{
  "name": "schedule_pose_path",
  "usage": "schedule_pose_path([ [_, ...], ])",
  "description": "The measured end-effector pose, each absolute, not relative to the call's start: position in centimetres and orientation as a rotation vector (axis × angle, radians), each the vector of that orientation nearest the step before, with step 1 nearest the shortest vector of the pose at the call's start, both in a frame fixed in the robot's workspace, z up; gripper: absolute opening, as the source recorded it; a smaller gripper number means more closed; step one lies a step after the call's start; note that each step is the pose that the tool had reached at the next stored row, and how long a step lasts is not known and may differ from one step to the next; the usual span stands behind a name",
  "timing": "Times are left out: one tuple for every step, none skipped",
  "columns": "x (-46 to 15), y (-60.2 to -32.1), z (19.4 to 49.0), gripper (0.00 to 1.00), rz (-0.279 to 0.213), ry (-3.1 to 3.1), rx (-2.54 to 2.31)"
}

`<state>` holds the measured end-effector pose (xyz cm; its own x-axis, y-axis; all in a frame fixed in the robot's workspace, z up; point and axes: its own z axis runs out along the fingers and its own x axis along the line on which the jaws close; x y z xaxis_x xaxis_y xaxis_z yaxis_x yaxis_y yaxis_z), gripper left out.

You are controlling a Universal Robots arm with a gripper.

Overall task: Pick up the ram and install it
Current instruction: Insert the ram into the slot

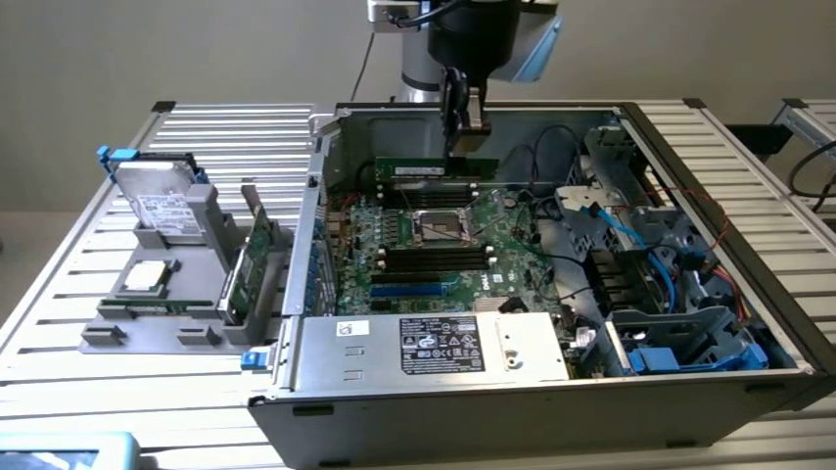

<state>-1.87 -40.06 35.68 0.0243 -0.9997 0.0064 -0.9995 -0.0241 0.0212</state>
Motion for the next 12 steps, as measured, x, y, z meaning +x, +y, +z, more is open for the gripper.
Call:
schedule_pose_path([
  [-1.9, -40.0, 35.5, 0.14, -0.014, -2.180, 2.233],
  [-1.9, -39.9, 35.4, 0.14, -0.012, -2.179, 2.232],
  [-1.9, -39.9, 35.3, 0.14, -0.009, -2.178, 2.231],
  [-1.9, -39.8, 35.2, 0.14, -0.007, -2.176, 2.230],
  [-1.9, -39.8, 35.0, 0.14, -0.004, -2.176, 2.229],
  [-1.9, -39.8, 34.9, 0.14, -0.002, -2.175, 2.228],
  [-1.9, -39.8, 34.8, 0.14, 0.000, -2.174, 2.227],
  [-1.9, -39.8, 34.6, 0.14, 0.001, -2.174, 2.227],
  [-1.9, -39.7, 34.5, 0.14, 0.002, -2.174, 2.227],
  [-1.9, -39.7, 34.3, 0.14, 0.003, -2.174, 2.227],
  [-1.9, -39.7, 34.1, 0.14, 0.004, -2.174, 2.227],
  [-1.9, -39.7, 34.0, 0.14, 0.005, -2.174, 2.227],
])
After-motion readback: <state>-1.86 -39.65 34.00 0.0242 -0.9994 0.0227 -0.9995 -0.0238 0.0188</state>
